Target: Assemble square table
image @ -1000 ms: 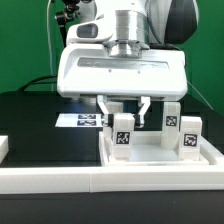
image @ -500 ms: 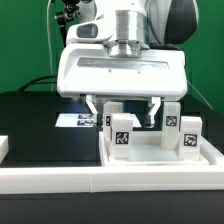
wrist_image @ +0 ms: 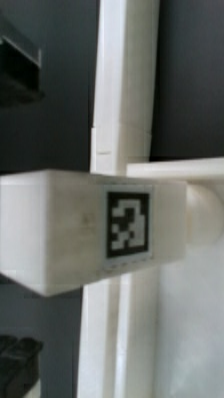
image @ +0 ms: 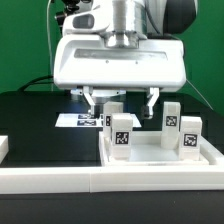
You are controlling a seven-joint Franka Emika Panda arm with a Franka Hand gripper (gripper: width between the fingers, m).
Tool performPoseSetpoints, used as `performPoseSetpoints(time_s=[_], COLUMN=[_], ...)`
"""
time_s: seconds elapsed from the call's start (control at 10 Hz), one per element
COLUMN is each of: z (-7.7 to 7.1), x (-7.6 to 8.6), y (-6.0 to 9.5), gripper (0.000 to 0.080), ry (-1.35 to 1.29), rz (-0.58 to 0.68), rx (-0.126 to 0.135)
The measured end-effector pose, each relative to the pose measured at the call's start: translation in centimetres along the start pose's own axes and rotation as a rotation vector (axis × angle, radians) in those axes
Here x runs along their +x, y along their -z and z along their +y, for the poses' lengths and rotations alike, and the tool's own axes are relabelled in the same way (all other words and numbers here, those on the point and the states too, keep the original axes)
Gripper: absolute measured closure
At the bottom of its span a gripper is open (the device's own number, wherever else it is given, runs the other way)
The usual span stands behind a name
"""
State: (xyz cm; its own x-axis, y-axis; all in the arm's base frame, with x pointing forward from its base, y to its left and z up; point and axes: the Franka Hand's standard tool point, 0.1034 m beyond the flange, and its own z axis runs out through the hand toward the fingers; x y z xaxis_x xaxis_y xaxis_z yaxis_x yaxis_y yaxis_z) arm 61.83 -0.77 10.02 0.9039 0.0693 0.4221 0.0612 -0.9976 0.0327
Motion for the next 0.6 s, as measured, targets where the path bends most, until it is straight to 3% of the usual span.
performPoseSetpoints(time_s=[0.2,0.3,0.4,0.6], z=[-0.2,-0.7,-1.3,-0.7], x=[-0.2,-0.6,-0.8,-0.9], y=[-0.2,-0.3,-0.5,-0.8], gripper=[0.0150,0.0150,0.0150,0.0150], ry=[-0.003,-0.012,-0.027,-0.021], rz=[-0.016,-0.061,-0.149,-0.250], rx=[0.008,0.029,0.069,0.096])
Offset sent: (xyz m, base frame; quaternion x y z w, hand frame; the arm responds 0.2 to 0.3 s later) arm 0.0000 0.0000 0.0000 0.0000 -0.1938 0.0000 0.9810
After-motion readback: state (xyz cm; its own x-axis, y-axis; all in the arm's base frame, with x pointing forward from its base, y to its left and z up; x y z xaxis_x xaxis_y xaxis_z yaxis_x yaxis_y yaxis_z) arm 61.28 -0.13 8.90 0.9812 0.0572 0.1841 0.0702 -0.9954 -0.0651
